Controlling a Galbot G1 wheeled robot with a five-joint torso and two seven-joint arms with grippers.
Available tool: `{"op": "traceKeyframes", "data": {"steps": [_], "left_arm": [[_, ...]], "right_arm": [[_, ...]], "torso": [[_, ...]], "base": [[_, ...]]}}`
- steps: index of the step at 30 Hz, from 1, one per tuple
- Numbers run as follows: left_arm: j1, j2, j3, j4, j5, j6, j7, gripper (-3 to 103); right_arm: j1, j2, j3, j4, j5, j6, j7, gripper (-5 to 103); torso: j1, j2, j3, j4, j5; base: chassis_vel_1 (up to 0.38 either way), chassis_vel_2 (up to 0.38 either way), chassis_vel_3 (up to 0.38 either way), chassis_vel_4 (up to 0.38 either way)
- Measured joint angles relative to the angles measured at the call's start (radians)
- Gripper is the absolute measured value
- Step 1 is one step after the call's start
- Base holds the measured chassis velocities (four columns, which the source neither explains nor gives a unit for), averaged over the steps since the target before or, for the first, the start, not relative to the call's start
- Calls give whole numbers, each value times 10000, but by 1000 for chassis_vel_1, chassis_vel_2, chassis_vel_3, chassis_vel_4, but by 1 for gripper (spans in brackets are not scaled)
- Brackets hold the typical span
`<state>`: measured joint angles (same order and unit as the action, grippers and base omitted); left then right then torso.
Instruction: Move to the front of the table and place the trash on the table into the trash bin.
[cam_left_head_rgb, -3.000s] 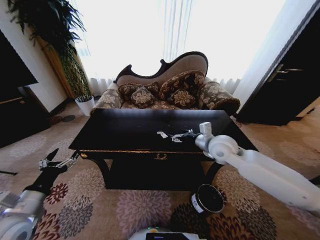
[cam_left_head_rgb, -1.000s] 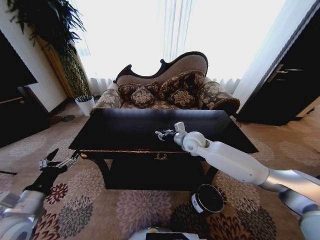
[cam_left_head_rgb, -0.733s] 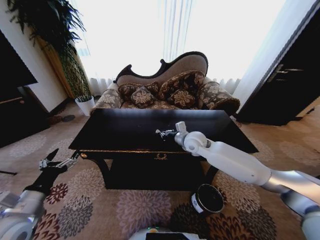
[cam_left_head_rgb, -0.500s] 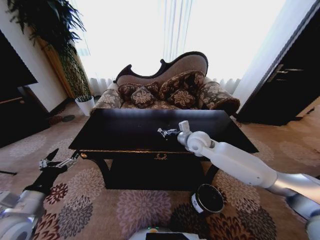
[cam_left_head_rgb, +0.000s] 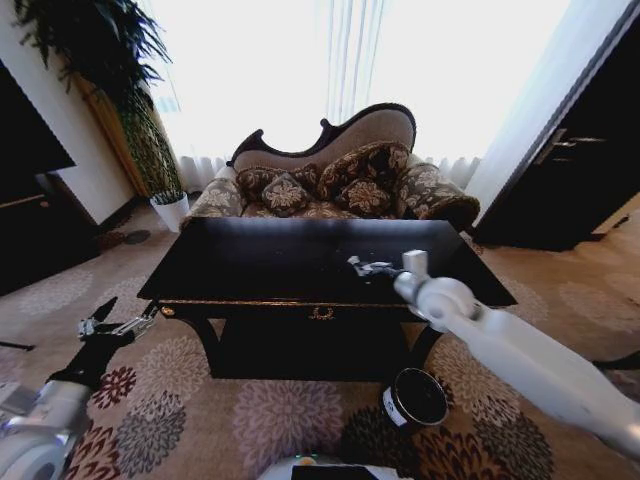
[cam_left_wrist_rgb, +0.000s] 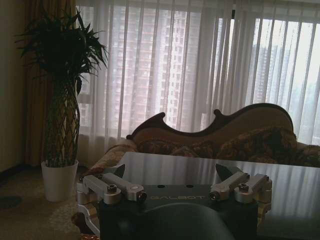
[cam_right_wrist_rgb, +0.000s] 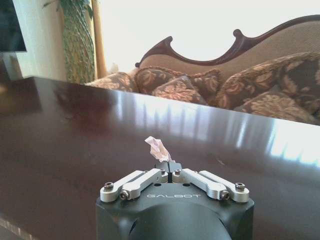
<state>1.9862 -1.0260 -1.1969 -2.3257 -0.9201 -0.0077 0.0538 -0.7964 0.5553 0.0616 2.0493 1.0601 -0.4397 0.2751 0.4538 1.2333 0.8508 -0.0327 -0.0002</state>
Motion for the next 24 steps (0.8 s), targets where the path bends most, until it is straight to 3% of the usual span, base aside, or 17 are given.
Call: {"op": "traceKeyframes", "data": {"steps": [6,8,10,14,15,18,20,24], "left_arm": [[0,0,0,0,0,0,0,100],[0,0,0,0,0,0,0,100],[0,0,0,0,0,0,0,100],[0,0,0,0,0,0,0,100],[0,0,0,0,0,0,0,100],[0,0,0,0,0,0,0,100],[0,-1,0,0,0,0,0,100],[0,0,0,-1,0,0,0,100]], "right_arm": [[-1667,246,1633,461,-637,217,-29,0],[-2451,627,2655,588,-846,334,-47,0],[-2638,713,2902,621,-914,376,-76,0],[-4588,1615,4716,1049,-1608,795,-481,0],[-4588,1615,4716,1049,-1608,795,-481,0],[-6154,2647,5923,1416,-2836,1433,-1073,0],[-6400,2829,6117,1479,-3044,1543,-1175,0],[-7879,3979,7292,1766,-3978,2349,-1813,0]], "torso": [[0,1,-1,3,-1],[0,0,0,5,-1],[0,0,0,4,-3],[0,0,0,4,-1],[0,0,0,4,-1],[0,1,-1,1,-2],[0,1,-1,2,0],[0,0,-1,2,1]], "base": [[0,0,0,0],[0,0,0,0],[0,0,0,0],[0,0,0,0],[0,0,0,0],[0,0,0,0],[0,0,0,0],[0,0,0,0]]}}
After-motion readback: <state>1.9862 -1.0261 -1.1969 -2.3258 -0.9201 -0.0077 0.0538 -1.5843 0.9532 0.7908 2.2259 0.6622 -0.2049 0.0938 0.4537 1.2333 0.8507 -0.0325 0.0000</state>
